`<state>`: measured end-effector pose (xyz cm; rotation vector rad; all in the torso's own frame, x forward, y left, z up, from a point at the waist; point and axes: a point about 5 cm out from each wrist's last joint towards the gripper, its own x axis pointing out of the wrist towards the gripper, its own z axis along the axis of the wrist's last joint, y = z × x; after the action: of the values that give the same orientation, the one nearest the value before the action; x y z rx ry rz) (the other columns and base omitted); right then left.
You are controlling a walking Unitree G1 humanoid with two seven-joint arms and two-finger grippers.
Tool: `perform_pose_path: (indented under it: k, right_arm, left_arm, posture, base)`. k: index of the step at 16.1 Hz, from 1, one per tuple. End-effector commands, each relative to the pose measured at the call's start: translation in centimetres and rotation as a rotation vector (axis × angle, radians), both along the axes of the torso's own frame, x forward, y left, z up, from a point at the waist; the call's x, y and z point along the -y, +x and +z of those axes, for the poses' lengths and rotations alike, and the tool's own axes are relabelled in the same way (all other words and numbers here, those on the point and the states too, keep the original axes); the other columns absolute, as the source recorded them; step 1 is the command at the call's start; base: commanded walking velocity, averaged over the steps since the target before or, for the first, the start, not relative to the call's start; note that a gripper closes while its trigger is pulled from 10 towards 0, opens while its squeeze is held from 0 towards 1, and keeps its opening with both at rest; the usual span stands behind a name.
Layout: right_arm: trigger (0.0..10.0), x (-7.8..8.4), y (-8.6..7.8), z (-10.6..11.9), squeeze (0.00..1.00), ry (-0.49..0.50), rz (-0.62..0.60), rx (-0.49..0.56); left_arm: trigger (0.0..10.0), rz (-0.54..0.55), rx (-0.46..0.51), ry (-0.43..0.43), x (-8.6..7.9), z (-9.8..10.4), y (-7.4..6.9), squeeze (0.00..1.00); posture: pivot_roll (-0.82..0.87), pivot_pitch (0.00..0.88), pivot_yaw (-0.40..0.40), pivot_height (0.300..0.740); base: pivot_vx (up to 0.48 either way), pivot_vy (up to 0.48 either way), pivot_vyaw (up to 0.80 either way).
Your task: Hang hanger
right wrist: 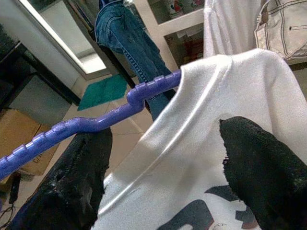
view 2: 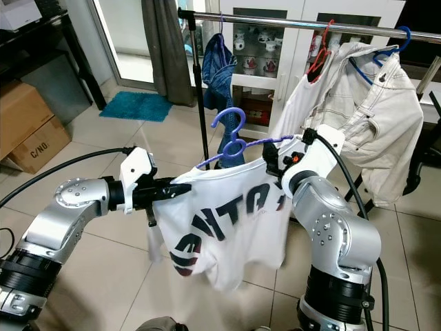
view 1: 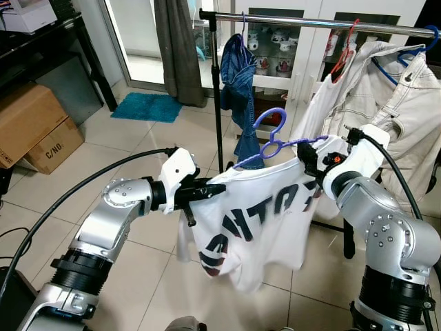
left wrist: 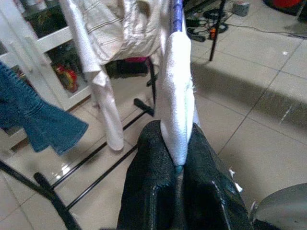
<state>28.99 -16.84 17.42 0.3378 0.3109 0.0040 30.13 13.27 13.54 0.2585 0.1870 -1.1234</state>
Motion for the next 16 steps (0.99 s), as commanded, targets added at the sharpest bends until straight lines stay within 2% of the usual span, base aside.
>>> perform_pose_path:
  k: [1,4,5,6,7,8,10,11,12,16]
  right_arm:
    - [10.0,0.1,-0.2,0.2,0.00,-0.008,-0.002,0.010]
    - [10.0,0.4,-0.2,-0.4,0.00,-0.023,-0.014,-0.017]
    - [9.2,0.3,-0.2,-0.5,0.00,-0.024,-0.015,-0.019]
    - [7.3,0.4,-0.1,-0.6,0.00,-0.037,-0.021,-0.024]
    - [4.6,0.6,0.0,-0.8,0.00,-0.053,-0.032,-0.032]
    - [2.9,0.9,-0.1,-1.0,0.00,-0.073,-0.038,-0.047]
    - [1.7,1.1,-0.1,-1.1,0.00,-0.087,-0.041,-0.050]
    - [0.6,1.3,-0.1,-1.1,0.00,-0.092,-0.048,-0.047]
    - [0.0,1.4,0.0,-1.0,0.00,-0.100,-0.052,-0.042]
    - [0.0,1.3,0.2,-0.9,0.00,-0.108,-0.040,-0.028]
  left_arm:
    - [0.0,0.014,0.034,0.011,-0.3,0.7,0.5,0.00]
    - [0.0,-0.030,0.016,-0.012,0.3,0.9,-0.1,0.00]
    - [0.0,-0.038,0.013,-0.018,0.4,1.0,-0.2,0.00]
    - [0.0,-0.045,0.010,-0.024,0.6,1.0,-0.3,0.00]
    - [0.0,-0.042,0.012,-0.024,0.6,1.0,-0.3,0.00]
    - [0.0,-0.027,0.019,-0.019,0.3,1.0,-0.1,0.00]
    - [0.0,-0.017,0.023,-0.012,0.1,1.1,0.1,0.00]
    - [0.0,-0.014,0.022,-0.010,0.0,1.2,0.1,0.00]
    - [0.0,-0.014,0.022,-0.007,0.0,1.2,0.1,0.00]
    - [0.0,-0.025,0.019,-0.003,0.0,1.2,0.0,0.00]
  posture:
    - [0.12,0.013,0.068,0.740]
    - [0.12,0.011,0.078,0.740]
    - [0.12,0.011,0.078,0.740]
    - [0.12,0.011,0.078,0.740]
    - [0.12,0.011,0.078,0.740]
    - [0.12,0.011,0.078,0.740]
    - [0.12,0.011,0.074,0.740]
    - [0.12,0.011,0.074,0.740]
    - [0.12,0.010,0.074,0.740]
    - [0.12,0.006,0.071,0.740]
  base:
    - [0.000,0.000,0.00]
    - [0.000,0.000,0.00]
    - [0.000,0.000,0.00]
    - [0.000,0.000,0.00]
    - [0.000,0.000,0.00]
    - [0.000,0.000,0.00]
    - [0.000,0.000,0.00]
    - [0.000,0.000,0.00]
    - [0.000,0.000,0.00]
    - [0.000,0.000,0.00]
